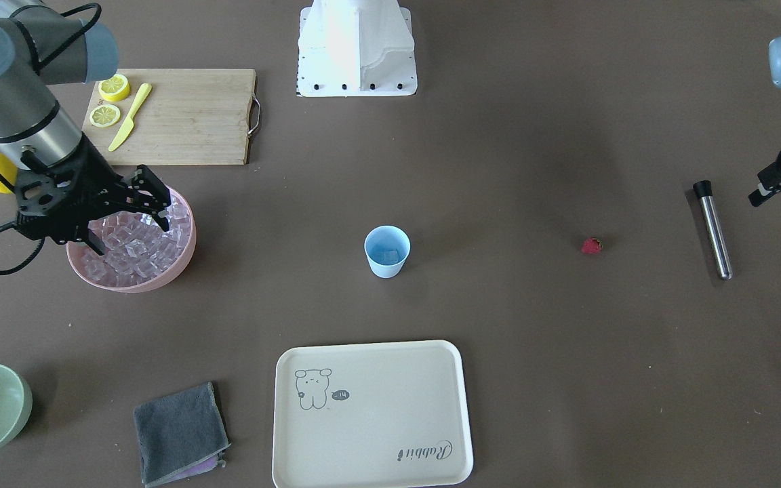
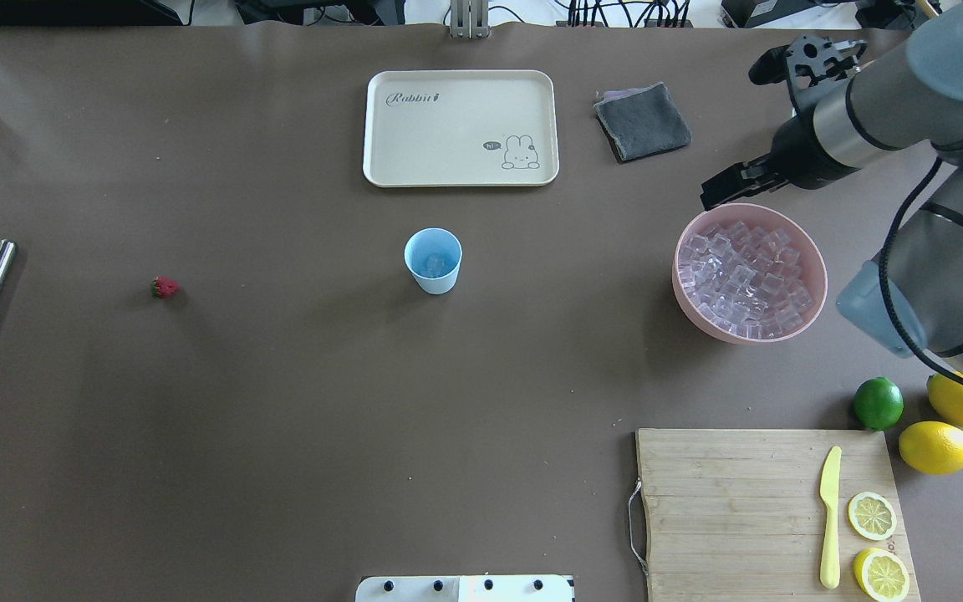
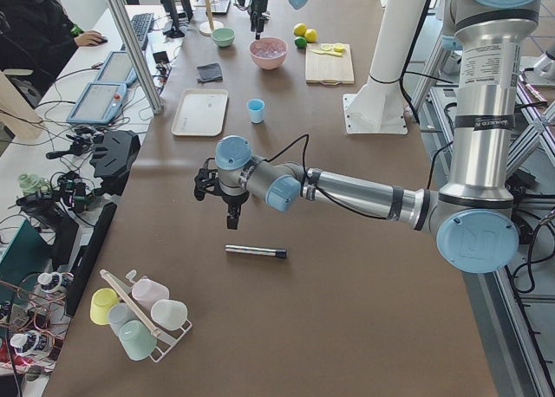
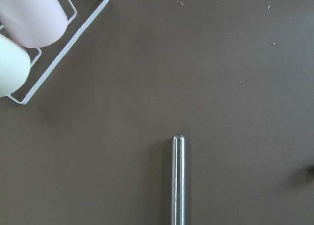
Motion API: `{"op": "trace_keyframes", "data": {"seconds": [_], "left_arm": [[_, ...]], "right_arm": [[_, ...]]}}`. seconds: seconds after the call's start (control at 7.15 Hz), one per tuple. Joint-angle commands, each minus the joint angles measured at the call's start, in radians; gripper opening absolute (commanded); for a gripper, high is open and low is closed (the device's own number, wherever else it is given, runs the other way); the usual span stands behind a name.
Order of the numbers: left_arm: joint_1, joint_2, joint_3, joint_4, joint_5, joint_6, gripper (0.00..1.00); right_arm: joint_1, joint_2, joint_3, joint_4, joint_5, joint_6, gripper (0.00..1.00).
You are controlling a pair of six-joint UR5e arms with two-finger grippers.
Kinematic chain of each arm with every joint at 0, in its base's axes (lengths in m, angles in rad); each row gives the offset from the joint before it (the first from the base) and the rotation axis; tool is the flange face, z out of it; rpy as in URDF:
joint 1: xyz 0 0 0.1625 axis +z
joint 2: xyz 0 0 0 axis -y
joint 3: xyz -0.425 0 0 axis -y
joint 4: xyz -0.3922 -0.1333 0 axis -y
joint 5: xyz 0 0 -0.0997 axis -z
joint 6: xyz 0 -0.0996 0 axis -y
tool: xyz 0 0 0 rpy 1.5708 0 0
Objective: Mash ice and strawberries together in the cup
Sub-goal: 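Withdraw the right arm to rest while the left arm moves toward the strawberry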
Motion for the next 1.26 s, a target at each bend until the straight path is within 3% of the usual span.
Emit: {"op": "trace_keyframes", "data": {"seconds": [0.0,0.28,0.56,0.84,1.12], "left_arm": [[0.140,-0.058,0.002,-0.013,0.102,-0.130,0.97],[0.202,-0.075,0.011,-0.021,0.123,-0.164,0.97],[0.219,-0.076,0.029,-0.042,0.124,-0.158,0.98],[0.224,-0.087,0.120,-0.144,0.123,-0.154,0.98],[0.228,-0.095,0.146,-0.163,0.123,-0.161,0.97]], "right_arm": [[0.197,-0.194,0.006,-0.001,0.123,-0.270,0.98],[0.412,-0.347,-0.021,-0.002,0.208,-0.501,0.99],[0.535,-0.427,-0.038,-0.008,0.210,-0.584,0.99],[0.552,-0.465,-0.057,-0.002,0.198,-0.627,0.99],[0.557,-0.467,-0.075,-0.001,0.198,-0.634,0.99]]}}
